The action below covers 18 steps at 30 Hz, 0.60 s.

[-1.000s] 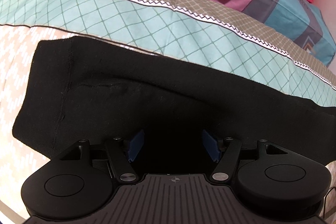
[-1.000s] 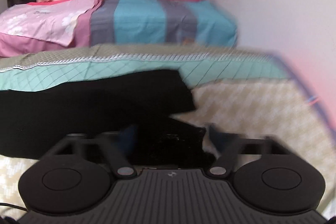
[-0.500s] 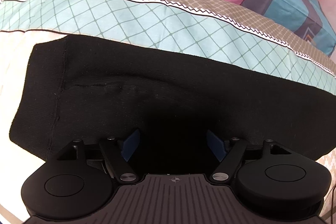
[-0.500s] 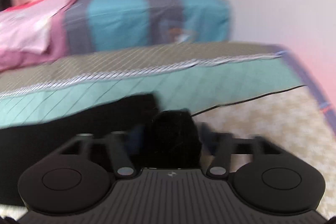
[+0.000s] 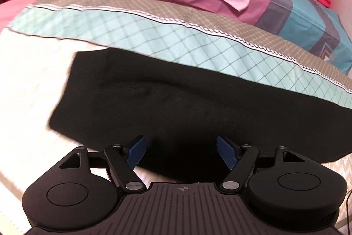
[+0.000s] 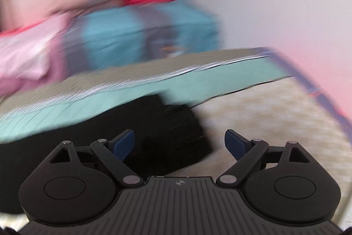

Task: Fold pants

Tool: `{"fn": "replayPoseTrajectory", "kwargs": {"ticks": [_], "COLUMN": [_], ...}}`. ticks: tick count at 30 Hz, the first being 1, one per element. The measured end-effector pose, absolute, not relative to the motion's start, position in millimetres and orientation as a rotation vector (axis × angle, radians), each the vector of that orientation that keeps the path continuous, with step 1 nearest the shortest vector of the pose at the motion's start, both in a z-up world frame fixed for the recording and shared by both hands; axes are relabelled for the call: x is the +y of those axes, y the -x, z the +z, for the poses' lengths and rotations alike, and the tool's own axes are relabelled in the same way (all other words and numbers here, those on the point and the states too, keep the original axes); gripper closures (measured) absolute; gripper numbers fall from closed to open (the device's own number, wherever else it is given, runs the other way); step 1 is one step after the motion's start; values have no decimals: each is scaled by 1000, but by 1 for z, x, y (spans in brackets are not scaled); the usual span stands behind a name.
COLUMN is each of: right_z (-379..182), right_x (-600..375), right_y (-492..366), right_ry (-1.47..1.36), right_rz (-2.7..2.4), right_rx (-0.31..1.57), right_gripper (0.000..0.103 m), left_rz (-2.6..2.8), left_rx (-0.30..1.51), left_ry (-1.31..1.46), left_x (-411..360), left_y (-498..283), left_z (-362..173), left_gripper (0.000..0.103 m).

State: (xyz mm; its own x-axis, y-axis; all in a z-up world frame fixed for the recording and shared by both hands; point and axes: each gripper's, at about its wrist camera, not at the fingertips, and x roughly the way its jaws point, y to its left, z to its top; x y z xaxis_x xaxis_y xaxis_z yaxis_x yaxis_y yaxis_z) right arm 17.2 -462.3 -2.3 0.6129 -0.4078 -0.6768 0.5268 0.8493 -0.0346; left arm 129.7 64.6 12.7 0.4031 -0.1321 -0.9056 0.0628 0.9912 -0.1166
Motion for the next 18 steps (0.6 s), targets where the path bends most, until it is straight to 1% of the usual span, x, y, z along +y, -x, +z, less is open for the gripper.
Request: {"fn": "replayPoseTrajectory", "kwargs": {"ticks": [2,6,9,14,18], "right_z": [-4,15,32,55,52], "right_x": [-445,-404,-363,-246,-123], "right_y": [-25,-35,-48,-83,-115], "right_ry": [-161,-135,-94,-14,157], "right_rz": [-497,-427,-304,149,475], "right_rx": [764,706,690,719,696], "right_gripper": [17,17,17,15,16], "left_rz": [-78,7,13,-1,-29], "left_rx": [1150,1138,1162,1196,1181], "left_ry": [30,-55,-13,80,76], "left_x": [70,85,105,136,153], "left_y": [-115,-91,-84,-79,-70], "left_z": [18,17,2,-16,-20], "left_gripper": [0,0,0,0,0]}}
